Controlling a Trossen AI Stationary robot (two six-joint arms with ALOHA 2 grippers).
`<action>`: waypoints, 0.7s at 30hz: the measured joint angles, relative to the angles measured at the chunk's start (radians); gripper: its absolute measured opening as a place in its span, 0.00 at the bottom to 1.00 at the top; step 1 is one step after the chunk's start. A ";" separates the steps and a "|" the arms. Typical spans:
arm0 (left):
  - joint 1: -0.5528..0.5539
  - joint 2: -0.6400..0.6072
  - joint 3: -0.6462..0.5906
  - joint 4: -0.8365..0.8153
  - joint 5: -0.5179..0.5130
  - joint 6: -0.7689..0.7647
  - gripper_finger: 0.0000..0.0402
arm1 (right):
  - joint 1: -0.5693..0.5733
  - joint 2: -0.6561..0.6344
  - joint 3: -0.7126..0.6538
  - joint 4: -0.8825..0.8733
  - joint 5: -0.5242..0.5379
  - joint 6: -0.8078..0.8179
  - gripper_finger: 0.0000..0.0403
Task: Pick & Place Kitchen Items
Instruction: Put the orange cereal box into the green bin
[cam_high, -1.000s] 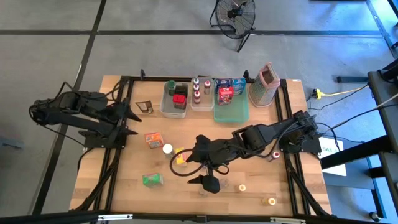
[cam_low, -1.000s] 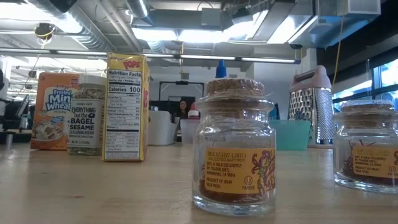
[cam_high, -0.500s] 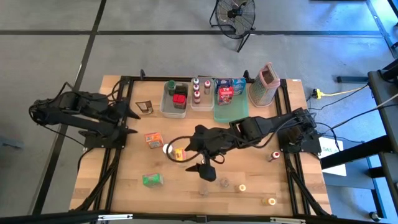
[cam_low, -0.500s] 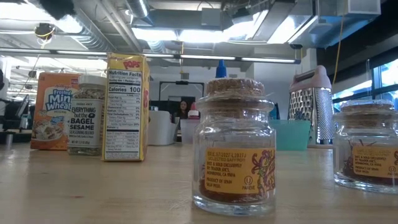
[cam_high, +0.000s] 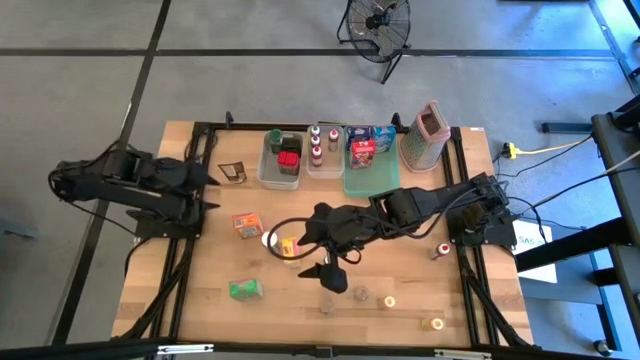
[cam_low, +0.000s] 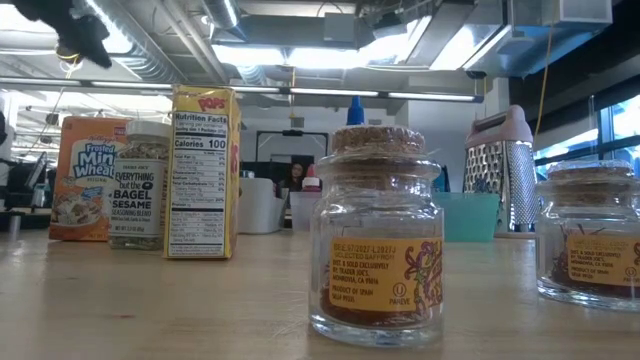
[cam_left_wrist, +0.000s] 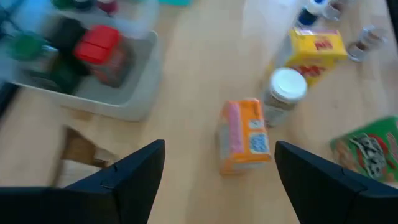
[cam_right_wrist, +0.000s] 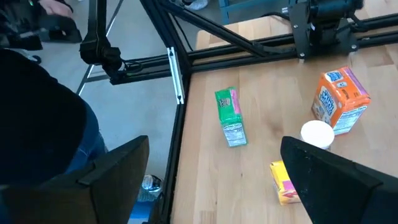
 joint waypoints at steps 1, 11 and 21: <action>0.000 -0.003 -0.024 0.017 0.018 -0.004 0.74 | 0.001 0.000 0.000 0.000 0.000 0.000 0.91; 0.000 -0.003 -0.220 0.094 0.130 -0.008 0.74 | 0.015 0.000 0.000 0.003 0.000 0.000 0.91; 0.000 0.005 -0.228 0.128 0.128 -0.083 0.74 | 0.016 0.000 0.000 0.003 0.000 -0.006 0.91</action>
